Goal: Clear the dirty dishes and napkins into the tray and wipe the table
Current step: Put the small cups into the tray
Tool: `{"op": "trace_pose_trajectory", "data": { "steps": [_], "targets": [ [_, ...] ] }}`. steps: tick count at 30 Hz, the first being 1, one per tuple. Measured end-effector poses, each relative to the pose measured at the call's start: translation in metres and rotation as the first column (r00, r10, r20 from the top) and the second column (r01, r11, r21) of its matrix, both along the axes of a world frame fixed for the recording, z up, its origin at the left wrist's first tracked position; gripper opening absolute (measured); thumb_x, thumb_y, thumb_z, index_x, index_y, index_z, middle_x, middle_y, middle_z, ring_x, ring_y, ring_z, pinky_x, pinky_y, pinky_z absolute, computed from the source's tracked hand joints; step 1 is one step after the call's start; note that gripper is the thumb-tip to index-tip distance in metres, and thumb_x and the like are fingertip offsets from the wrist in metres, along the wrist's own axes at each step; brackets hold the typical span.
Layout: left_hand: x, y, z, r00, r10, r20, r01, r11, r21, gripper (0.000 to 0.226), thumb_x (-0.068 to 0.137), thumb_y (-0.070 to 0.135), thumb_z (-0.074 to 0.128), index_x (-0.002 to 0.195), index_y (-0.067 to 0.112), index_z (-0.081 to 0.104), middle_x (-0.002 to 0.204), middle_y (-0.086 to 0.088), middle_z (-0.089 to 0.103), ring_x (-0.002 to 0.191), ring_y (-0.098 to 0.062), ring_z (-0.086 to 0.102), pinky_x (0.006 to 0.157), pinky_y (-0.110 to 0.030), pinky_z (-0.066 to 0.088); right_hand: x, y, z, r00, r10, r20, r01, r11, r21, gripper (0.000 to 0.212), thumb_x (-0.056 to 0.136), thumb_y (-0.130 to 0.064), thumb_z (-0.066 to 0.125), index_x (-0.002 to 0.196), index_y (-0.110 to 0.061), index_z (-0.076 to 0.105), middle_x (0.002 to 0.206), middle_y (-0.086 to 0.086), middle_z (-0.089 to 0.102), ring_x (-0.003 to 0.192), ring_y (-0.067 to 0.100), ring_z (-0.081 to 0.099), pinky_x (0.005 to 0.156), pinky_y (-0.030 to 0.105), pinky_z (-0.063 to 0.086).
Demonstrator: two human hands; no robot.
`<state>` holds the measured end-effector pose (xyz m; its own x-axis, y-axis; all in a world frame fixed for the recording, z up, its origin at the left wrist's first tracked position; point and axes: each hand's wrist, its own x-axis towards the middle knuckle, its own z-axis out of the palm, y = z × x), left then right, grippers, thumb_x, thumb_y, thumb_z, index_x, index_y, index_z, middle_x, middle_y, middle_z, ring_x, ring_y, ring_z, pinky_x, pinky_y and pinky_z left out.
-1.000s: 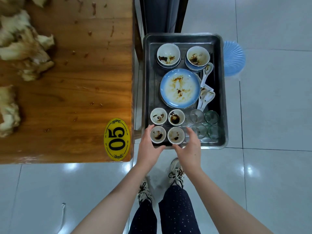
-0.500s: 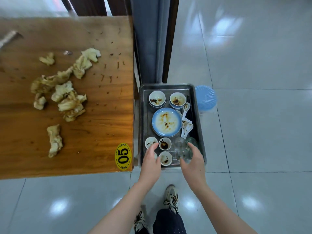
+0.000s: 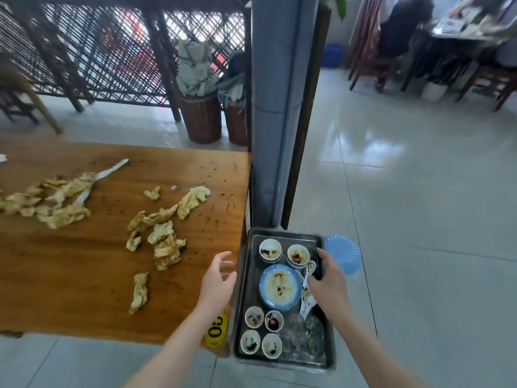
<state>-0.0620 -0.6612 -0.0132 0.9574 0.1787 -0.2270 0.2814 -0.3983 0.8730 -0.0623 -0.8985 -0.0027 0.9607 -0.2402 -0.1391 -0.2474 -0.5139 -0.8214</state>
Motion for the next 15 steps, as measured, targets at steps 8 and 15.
{"op": "trace_pose_trajectory", "data": {
  "steps": [8, 15],
  "targets": [
    [0.028, 0.079, 0.063, 0.972, 0.164, 0.17, -0.175, 0.983, 0.051, 0.038, 0.093, 0.006, 0.06, 0.127, 0.019, 0.051, 0.103, 0.004, 0.06, 0.084, -0.009, 0.06, 0.056, -0.008, 0.049, 0.062, 0.039, 0.06, 0.976, 0.199, 0.089, -0.194, 0.979, -0.059, 0.066, 0.082, -0.001, 0.063, 0.14, -0.024, 0.042, 0.138, 0.0, 0.05, 0.111, 0.015, 0.055, 0.09, 0.019, 0.036],
    [0.025, 0.177, 0.092, 0.93, 0.254, 0.267, -0.271, 0.962, 0.028, 0.034, 0.091, 0.006, 0.063, 0.121, 0.019, 0.055, 0.1, 0.006, 0.063, 0.09, -0.004, 0.059, 0.064, -0.01, 0.044, 0.095, 0.126, 0.098, 0.926, 0.332, 0.181, -0.325, 0.943, -0.069, 0.059, 0.084, -0.005, 0.067, 0.137, -0.019, 0.045, 0.128, -0.005, 0.055, 0.124, 0.013, 0.048, 0.084, 0.005, 0.034]
  ]
}}
